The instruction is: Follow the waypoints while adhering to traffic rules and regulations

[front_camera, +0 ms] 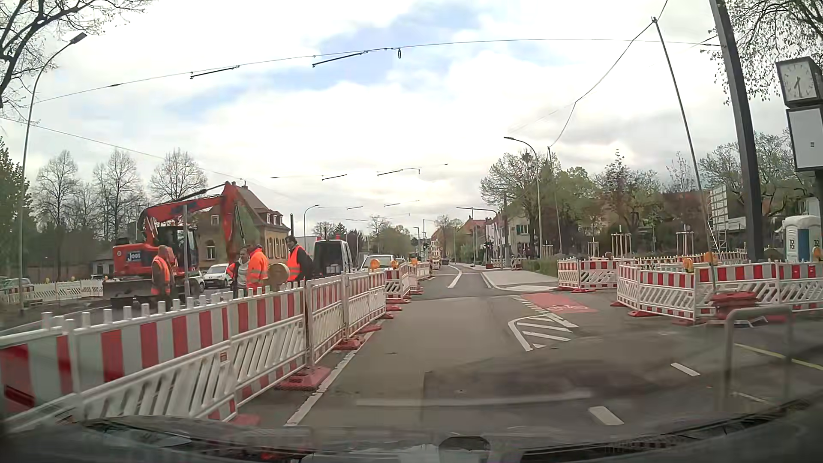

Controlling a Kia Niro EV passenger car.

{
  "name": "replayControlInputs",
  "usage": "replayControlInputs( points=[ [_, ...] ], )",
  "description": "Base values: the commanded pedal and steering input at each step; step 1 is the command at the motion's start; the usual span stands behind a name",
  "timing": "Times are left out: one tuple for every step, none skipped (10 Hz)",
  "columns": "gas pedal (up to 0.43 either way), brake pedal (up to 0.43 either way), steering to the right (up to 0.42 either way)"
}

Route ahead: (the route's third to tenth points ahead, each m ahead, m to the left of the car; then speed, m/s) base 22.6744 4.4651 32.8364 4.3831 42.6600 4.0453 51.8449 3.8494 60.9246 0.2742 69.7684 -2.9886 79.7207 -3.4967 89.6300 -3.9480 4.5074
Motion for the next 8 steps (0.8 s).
replayControlInputs(
  points=[
    [0.087,0.0,0.024],
    [0.087,0.0,0.023],
    [0.098,0.0,0.013],
    [0.138,0.0,0.009],
    [0.157,0.0,0.018],
    [0.157,0.0,0.035],
    [0.157,0.0,0.04],
    [0.157,0.0,0.033]
  ],
)
